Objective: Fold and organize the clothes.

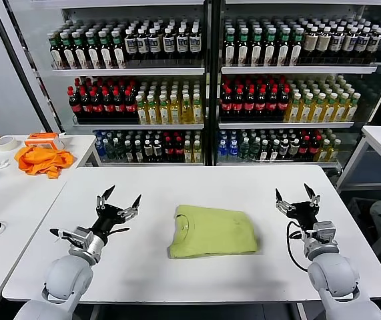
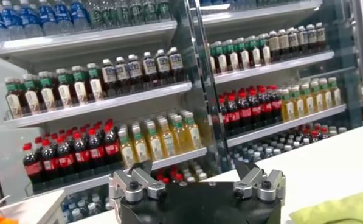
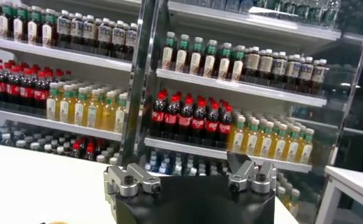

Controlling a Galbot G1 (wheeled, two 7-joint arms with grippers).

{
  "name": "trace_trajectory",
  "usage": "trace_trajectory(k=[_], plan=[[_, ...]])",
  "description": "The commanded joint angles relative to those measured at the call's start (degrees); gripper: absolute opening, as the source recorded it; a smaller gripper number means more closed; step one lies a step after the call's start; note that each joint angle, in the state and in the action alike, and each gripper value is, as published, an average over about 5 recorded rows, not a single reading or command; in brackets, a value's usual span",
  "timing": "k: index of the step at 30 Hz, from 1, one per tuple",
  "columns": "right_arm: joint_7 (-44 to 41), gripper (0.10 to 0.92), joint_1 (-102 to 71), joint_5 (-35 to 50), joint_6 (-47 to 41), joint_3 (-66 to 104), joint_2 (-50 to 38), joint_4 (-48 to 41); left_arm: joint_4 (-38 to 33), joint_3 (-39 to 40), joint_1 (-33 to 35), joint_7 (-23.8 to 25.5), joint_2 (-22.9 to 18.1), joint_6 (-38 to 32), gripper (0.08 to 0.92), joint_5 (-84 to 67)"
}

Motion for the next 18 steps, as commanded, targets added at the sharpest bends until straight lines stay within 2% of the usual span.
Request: trace_trajectory(k=[1, 7, 18], plan=[[-0.3, 0.823, -0.4, -5.5, 1.1, 0.9, 0.5, -1.4, -0.3, 0.5, -0.6, 1.0, 1.1, -3.3, 0.823, -0.1], [-2.5, 0.823, -1.2, -7.3, 3.8, 2.7, 1.2, -1.2, -0.3, 0.7, -0.6, 1.9, 2.0, -6.3, 0.823, -0.1], [-4.6, 0.823, -1.7, -9.4, 5.1, 3.1, 2.3, -1.4, -0.9, 0.2, 1.5, 2.7, 1.9, -5.4, 0.823, -1.1]])
